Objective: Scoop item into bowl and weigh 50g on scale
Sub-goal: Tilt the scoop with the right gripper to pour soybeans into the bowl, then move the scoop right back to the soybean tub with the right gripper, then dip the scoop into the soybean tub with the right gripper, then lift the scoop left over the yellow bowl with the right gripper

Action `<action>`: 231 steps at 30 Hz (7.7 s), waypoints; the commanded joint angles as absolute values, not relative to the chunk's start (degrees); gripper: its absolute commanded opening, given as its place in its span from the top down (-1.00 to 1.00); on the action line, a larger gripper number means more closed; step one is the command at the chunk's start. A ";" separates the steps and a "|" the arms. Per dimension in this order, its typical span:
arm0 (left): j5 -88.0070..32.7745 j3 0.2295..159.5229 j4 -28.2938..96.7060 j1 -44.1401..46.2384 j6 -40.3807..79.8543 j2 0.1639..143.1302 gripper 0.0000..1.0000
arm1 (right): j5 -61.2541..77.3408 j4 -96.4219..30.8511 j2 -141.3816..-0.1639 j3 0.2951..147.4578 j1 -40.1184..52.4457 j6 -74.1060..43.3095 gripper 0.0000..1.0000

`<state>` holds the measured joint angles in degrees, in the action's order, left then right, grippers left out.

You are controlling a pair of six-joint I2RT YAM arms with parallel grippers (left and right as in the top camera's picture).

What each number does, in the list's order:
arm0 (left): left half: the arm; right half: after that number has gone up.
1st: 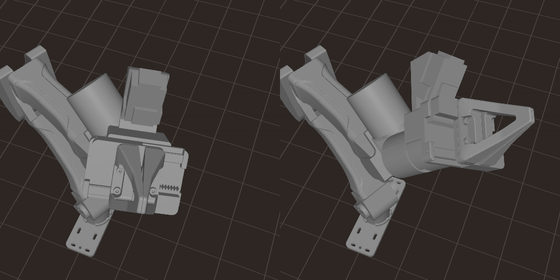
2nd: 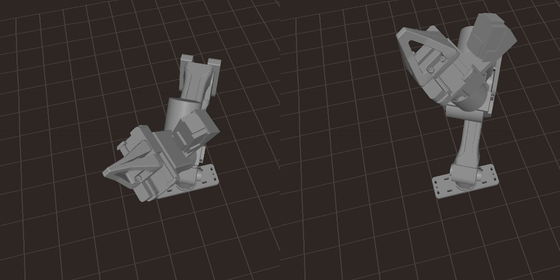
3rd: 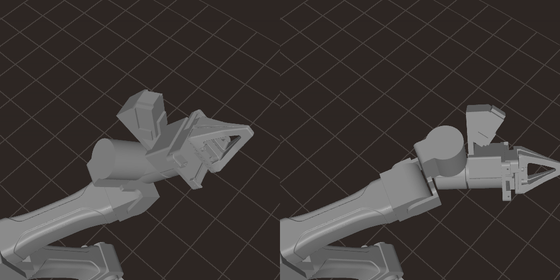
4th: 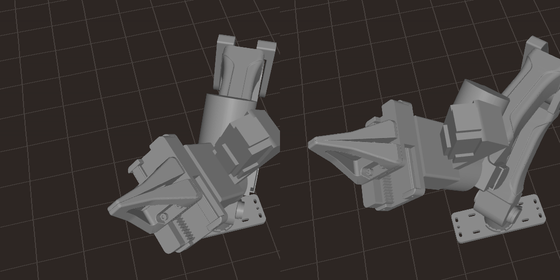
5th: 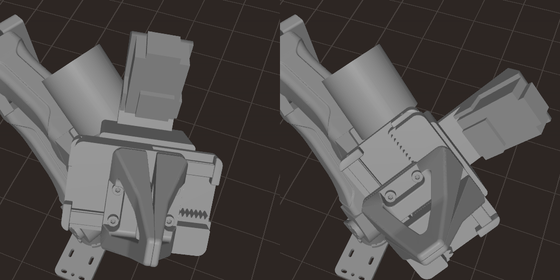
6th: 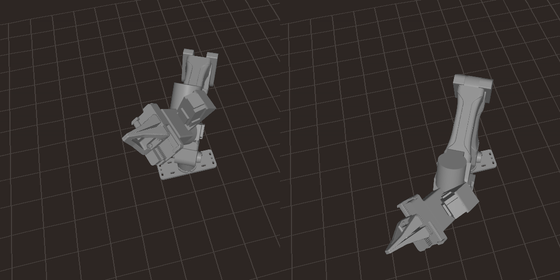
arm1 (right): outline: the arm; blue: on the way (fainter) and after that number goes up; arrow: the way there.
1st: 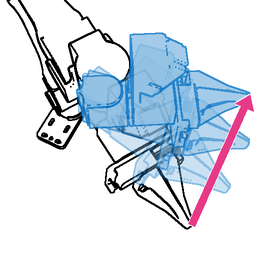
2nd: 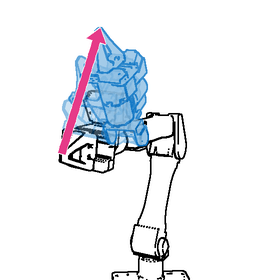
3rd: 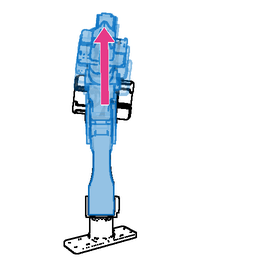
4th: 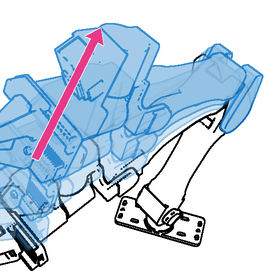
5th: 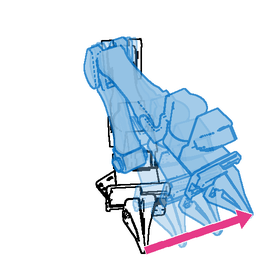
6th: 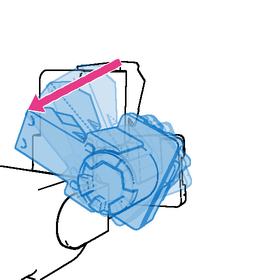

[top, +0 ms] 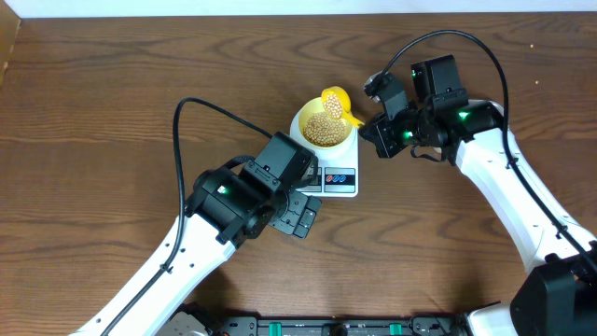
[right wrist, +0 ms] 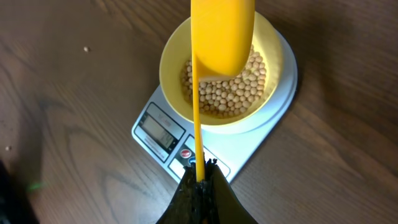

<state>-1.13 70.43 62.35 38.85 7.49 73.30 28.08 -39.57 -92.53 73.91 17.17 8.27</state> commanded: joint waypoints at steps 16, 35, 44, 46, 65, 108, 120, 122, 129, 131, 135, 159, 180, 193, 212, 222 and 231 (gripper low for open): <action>-0.40 71.81 62.33 38.98 7.18 73.08 -0.89 | 19.18 -39.35 -93.01 75.16 22.17 12.71 0.98; -0.43 71.81 62.33 38.98 7.18 73.08 -0.89 | 18.74 -39.44 -93.01 75.16 22.28 12.47 0.98; -0.40 71.81 62.33 38.98 7.18 73.08 -0.89 | 19.03 -39.62 -93.01 75.16 22.28 12.29 0.98; -0.40 71.81 62.33 38.98 7.18 73.08 -0.89 | 19.03 -39.64 -93.01 75.16 22.28 12.27 0.98; -0.40 71.81 62.33 38.98 7.18 73.08 -0.89 | 22.44 -40.05 -93.01 75.16 22.15 10.70 0.98; -0.43 71.81 62.33 38.98 7.18 73.08 -0.89 | 48.47 -48.86 -89.45 75.16 -13.28 6.22 0.97; -0.40 71.81 62.33 38.96 7.18 73.08 -0.89 | 38.92 -53.65 -88.60 75.16 -20.05 8.43 0.97; -0.43 71.81 62.33 38.98 7.18 73.08 -0.89 | 37.36 -53.69 -88.60 75.16 -20.03 8.40 0.97; -0.43 71.81 62.33 38.98 7.18 73.08 -0.89 | 31.07 -53.87 -88.60 75.16 -19.09 8.19 0.98; -0.40 71.81 62.33 38.98 7.18 73.08 -0.89 | 28.58 -53.95 -88.60 75.16 -18.41 8.16 0.97; -0.40 71.81 62.33 38.98 7.18 73.08 -0.89 | 23.75 -54.41 -88.60 75.16 -15.88 8.16 0.97; -0.40 71.81 62.33 38.98 7.18 73.08 -0.89 | -8.88 -57.71 -88.60 75.16 -1.04 1.15 0.97; -0.43 71.81 62.33 38.98 7.18 73.08 -0.89 | -6.68 -59.20 -88.27 76.71 2.52 3.66 0.97; -0.43 71.81 62.33 38.98 7.18 73.08 -0.89 | 21.34 -60.69 -87.74 85.41 10.44 15.27 0.98; -0.40 71.81 62.33 38.98 7.18 73.08 -0.89 | 19.94 -56.53 -94.72 85.38 24.10 17.89 0.98; -0.40 71.81 62.33 38.98 7.18 73.08 -0.89 | 14.00 -54.57 -95.50 85.30 24.38 18.37 0.98; -0.40 71.81 62.33 38.98 7.18 73.08 -0.89 | 13.37 -52.90 -99.81 85.30 24.49 18.55 0.97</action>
